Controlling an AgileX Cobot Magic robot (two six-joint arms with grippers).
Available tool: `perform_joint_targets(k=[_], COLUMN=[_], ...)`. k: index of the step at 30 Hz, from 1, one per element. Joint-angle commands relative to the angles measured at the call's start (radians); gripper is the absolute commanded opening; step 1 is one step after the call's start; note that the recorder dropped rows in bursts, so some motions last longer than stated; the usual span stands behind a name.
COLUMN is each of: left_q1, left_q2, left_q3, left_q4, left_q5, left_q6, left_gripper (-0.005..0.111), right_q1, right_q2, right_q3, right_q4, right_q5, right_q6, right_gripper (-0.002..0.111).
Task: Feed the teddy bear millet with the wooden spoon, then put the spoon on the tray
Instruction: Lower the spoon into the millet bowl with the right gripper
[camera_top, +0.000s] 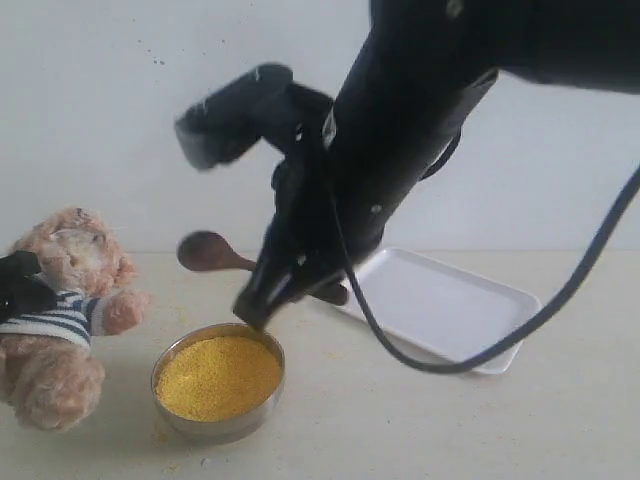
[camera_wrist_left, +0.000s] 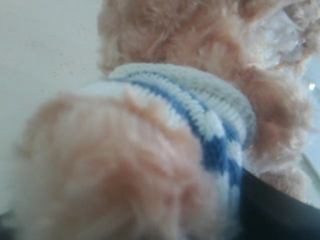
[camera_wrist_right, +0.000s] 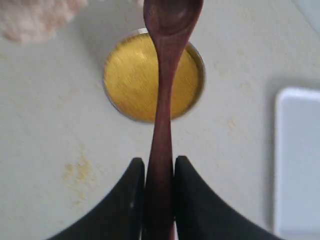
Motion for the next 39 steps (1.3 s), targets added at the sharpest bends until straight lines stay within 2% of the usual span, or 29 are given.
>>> perform_joint_targets(k=[1,7,10,24,32,39], left_q1=[0.027,0.027,0.027,0.027,0.027,0.027], left_q2=[0.0,0.0,0.0,0.0,0.0,0.0], left_q3=[-0.005,-0.005,-0.005,-0.005,-0.005,-0.005], left_q4=[-0.064,-0.07,-0.07,-0.07,-0.07,-0.07], left_q5=[-0.005,0.083,0.082,0.105,0.105,0.105], left_q6=[0.035,0.072,0.079,0.091,0.095,0.095], left_gripper=[0.004,0.004,0.004,0.004,0.004,0.004], right_q1=[0.061,0.176,0.2,0.21,0.139,0.096], right_q2=[0.085,0.247,0.302,0.375,0.331,0.293], right_q3=[-0.004,-0.004,-0.004,-0.004,-0.004,-0.004], right_q4=[-0.283,-0.61,-0.672,-0.615,-0.342,-0.315], right_q5=[0.056,0.017,0.011,-0.054,-0.137,-0.136], right_q6=[0.017,0.048,0.117,0.246,0.144,0.153], right_gripper=[0.0,0.0,0.0,0.0,0.0,0.0])
